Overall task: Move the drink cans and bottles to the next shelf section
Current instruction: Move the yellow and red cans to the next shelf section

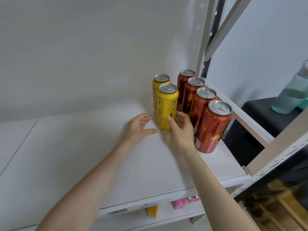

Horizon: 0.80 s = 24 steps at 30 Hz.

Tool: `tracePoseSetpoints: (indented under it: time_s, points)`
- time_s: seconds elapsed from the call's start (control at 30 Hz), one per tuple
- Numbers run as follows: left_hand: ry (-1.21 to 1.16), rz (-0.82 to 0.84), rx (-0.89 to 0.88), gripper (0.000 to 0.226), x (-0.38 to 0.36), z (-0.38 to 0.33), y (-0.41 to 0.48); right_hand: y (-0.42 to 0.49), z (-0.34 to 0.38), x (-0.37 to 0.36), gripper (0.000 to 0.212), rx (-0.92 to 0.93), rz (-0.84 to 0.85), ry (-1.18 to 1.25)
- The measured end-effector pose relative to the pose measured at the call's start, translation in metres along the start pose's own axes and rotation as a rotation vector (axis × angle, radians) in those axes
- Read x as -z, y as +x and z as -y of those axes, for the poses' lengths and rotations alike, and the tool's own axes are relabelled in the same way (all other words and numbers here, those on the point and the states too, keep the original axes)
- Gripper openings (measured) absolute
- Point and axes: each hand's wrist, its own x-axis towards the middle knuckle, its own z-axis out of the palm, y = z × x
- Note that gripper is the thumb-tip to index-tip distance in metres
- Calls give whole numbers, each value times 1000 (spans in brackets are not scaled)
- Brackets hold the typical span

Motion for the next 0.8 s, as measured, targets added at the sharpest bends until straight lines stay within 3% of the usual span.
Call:
tracePoseSetpoints:
  time_s: [0.23, 0.47, 0.63, 0.8]
  points:
    - [352, -143, -94, 57, 32, 13, -65, -64, 9, 23, 54, 170, 54, -507]
    - [678, -165, -114, 61, 55, 17, -172, -147, 32, 46, 65, 339, 192, -1170]
    - [906, -175, -140, 62, 74, 16, -245, -198, 41, 48, 73, 348, 299, -1387]
    - [1011, -195, -131, 63, 105, 31, -298, -238, 46, 31, 75, 371, 352, -1452]
